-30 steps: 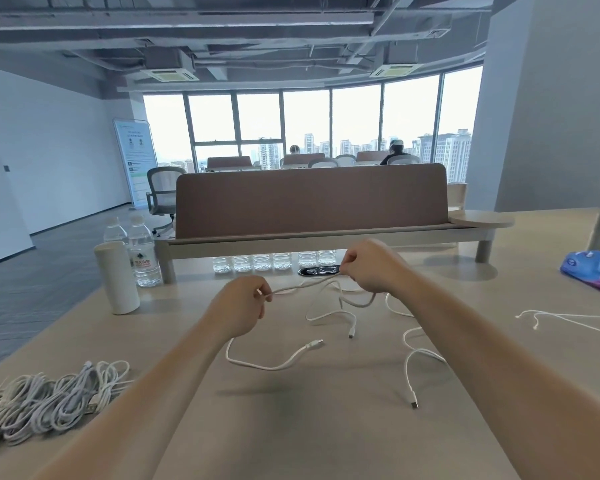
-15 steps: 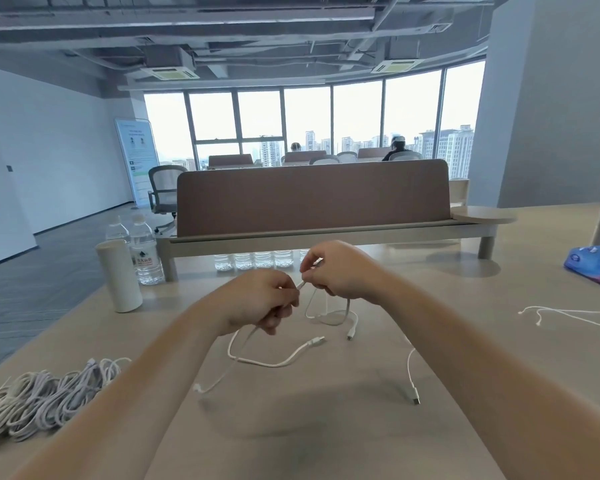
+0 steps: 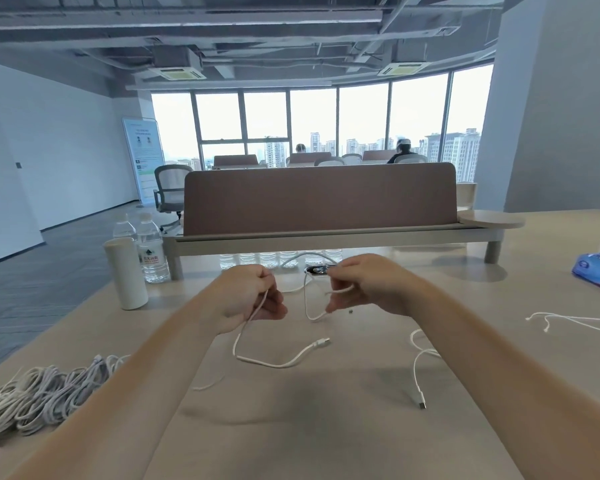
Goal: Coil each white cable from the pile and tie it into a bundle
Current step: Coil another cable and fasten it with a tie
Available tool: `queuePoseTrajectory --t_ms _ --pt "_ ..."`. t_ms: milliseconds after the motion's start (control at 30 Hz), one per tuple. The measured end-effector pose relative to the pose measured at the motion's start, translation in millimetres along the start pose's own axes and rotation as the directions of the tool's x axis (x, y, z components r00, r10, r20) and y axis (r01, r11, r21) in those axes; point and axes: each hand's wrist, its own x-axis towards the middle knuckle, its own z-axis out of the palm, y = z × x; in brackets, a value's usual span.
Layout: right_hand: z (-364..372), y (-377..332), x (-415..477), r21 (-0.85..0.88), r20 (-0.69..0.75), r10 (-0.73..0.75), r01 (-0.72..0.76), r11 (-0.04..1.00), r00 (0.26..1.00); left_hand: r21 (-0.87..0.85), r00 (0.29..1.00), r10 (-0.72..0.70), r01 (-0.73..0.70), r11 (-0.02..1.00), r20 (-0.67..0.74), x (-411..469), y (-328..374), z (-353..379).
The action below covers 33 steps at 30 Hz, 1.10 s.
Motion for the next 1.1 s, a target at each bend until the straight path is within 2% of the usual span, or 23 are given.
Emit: queuePoseTrajectory --t_ms 33,100,167,233,333,400,500,567,633,700,767,800,867,1000,1100 --pt "1 -3 1 -0.018 -0.059 -0.016 0.015 1.000 0.998 0.065 1.000 -0.009 0.010 0.998 -0.005 1 -2 -1" --pt "4 -9 4 -0.165 -0.157 -0.059 0.033 0.986 0.986 0.245 0.999 -0.039 0.036 0.969 0.007 2 -4 -2" --pt "9 -16 6 -0.315 -0.172 -0.075 0.018 0.949 0.982 0.392 0.996 -0.074 0.052 0.918 0.041 0 -1 1" --pt "13 -21 6 -0.404 -0.141 -0.076 0.013 0.915 0.987 0.419 0.996 -0.071 0.043 0.907 0.051 -1 5 6" --pt "20 -29 6 -0.569 -0.083 -0.108 0.042 0.821 0.991 0.443 0.997 0.067 -0.076 0.893 0.035 2 14 13" --pt "22 -33 6 -0.609 -0.064 -0.131 0.065 0.791 0.989 0.476 0.984 0.163 -0.176 0.862 0.068 2 21 16" --pt "23 -37 7 -0.626 -0.059 -0.171 0.097 0.774 0.984 0.516 0.974 0.213 -0.225 0.827 0.083 0 25 18" --pt "22 -37 8 -0.590 -0.077 -0.209 0.124 0.798 0.975 0.450 0.978 0.205 -0.200 0.870 0.039 2 24 17" --pt "20 -35 9 -0.451 -0.077 -0.213 0.156 0.879 0.974 0.344 0.984 0.179 -0.168 0.924 -0.001 5 21 16" --pt "16 -29 9 -0.225 -0.009 -0.163 0.156 0.962 0.987 0.327 0.981 0.188 -0.161 0.931 -0.051 7 19 13" --pt "12 -22 9 -0.056 0.069 -0.111 0.115 0.992 0.991 0.328 0.977 0.198 -0.160 0.931 -0.085 8 18 10" --pt "10 -19 9 -0.032 0.086 -0.104 0.107 0.994 0.991 0.327 0.977 0.191 -0.152 0.933 -0.090 9 18 7" --pt "8 -13 10 -0.072 0.059 -0.102 0.106 0.992 0.993 0.338 0.983 0.166 -0.129 0.932 -0.083 9 17 4" --pt "3 -3 19 -0.224 -0.095 -0.156 0.132 0.966 0.983 0.396 0.984 0.158 -0.112 0.911 -0.085 10 15 -1" --pt "-3 -1 22 -0.233 -0.130 -0.195 0.161 0.959 0.972 0.394 0.982 0.161 -0.112 0.912 -0.094 10 16 -6"
